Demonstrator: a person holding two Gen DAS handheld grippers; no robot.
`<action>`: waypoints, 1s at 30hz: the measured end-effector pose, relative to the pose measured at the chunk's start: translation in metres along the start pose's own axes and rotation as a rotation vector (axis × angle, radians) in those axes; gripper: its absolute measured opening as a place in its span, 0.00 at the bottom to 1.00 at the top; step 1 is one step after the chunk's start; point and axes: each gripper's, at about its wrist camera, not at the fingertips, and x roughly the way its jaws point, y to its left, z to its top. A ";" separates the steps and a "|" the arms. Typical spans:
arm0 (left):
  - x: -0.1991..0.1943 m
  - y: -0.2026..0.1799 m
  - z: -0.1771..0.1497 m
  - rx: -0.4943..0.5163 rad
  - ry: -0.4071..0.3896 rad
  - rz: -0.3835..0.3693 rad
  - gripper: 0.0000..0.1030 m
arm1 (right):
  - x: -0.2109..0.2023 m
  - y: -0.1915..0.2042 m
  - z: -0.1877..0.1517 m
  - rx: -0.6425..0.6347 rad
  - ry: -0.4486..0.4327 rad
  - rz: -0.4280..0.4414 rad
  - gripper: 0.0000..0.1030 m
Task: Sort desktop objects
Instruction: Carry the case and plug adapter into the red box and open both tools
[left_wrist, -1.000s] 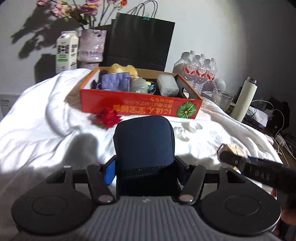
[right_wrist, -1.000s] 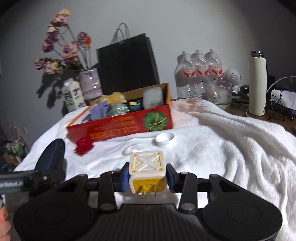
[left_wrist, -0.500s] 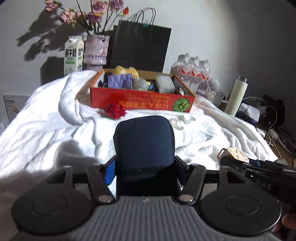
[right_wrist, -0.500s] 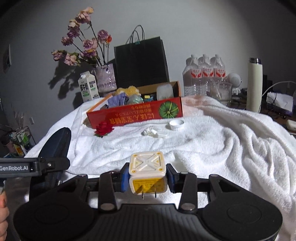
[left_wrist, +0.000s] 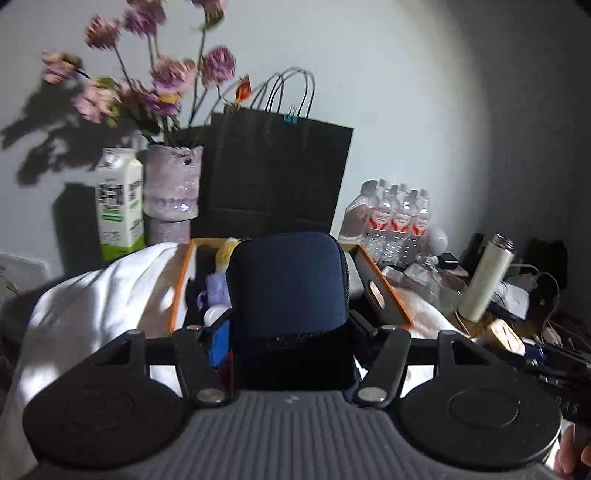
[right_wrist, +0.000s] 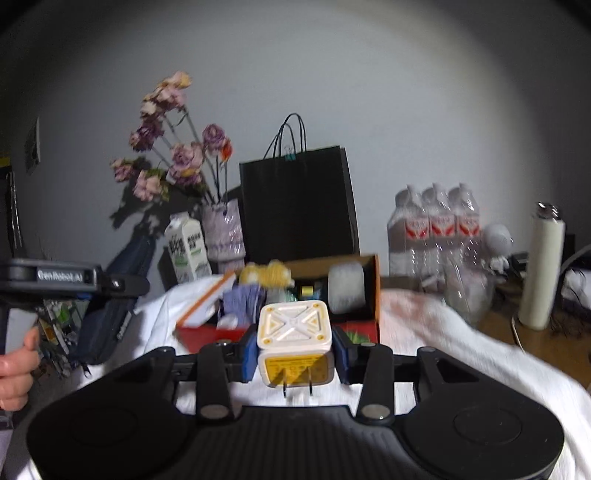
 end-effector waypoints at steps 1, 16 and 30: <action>0.020 -0.002 0.011 0.027 0.014 0.005 0.62 | 0.019 -0.004 0.014 0.009 0.015 -0.002 0.37; 0.224 0.042 0.020 0.086 0.329 0.196 0.68 | 0.276 -0.017 0.026 0.097 0.430 -0.119 0.37; 0.177 0.039 0.062 0.018 0.293 0.247 0.86 | 0.258 -0.010 0.054 0.089 0.416 -0.146 0.61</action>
